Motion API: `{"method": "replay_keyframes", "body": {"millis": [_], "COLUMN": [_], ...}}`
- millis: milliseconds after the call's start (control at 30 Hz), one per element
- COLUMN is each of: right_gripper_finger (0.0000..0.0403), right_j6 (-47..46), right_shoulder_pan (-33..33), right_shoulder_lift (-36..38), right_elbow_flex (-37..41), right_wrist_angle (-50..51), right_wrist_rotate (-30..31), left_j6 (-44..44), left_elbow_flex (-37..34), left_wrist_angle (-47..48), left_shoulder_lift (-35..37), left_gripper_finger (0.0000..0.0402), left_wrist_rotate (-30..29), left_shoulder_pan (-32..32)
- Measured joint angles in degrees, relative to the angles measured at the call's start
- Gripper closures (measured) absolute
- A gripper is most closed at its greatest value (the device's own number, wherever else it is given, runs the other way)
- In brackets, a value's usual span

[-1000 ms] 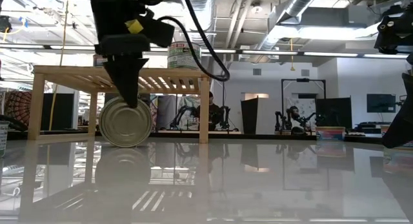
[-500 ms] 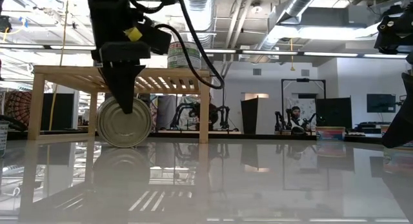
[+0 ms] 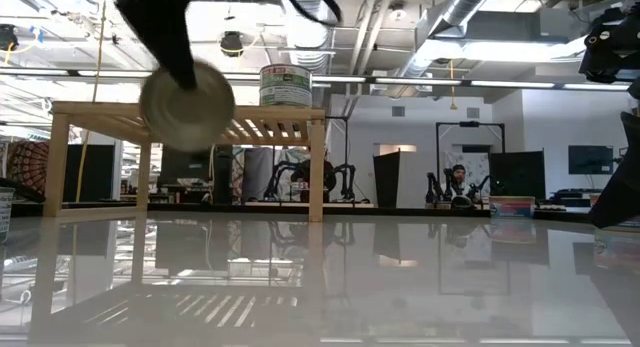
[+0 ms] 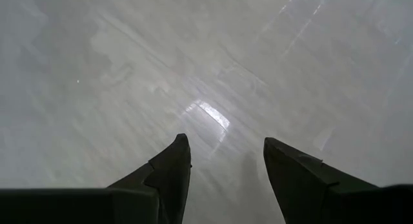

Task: Stack canned seafood by type on shelf
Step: Put the blue tuna can on the shelf

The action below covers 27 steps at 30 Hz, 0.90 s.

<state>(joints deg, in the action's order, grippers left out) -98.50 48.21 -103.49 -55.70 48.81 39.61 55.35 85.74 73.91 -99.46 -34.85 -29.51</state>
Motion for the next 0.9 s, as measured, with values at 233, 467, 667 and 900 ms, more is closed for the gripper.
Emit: {"method": "replay_keyframes", "body": {"millis": [233,467,667,900], "right_gripper_finger": [0.0182,0.0182,0.0182,0.0182], "right_j6": [0.0,0.1,0.2,0.2], "right_shoulder_pan": [0.0,0.0,0.0,0.0], "right_shoulder_lift": [0.0,0.0,0.0,0.0], "right_elbow_flex": [0.0,0.0,0.0,0.0], "right_wrist_angle": [0.0,0.2,0.2,0.2], "right_wrist_rotate": [0.9,1.0,1.0,1.0], "left_j6": [9.0,1.4,-8.7,-17.8], "left_elbow_flex": [8.6,11.8,13.2,13.2], "left_wrist_angle": [16.2,16.1,16.0,16.1], "left_shoulder_lift": [0.0,0.5,1.1,3.9], "left_gripper_finger": [0.0212,0.0212,0.0212,0.0212], "left_wrist_rotate": [-4.8,-7.3,-11.5,-16.6], "left_shoulder_pan": [-2.6,-1.7,0.8,4.2]}}
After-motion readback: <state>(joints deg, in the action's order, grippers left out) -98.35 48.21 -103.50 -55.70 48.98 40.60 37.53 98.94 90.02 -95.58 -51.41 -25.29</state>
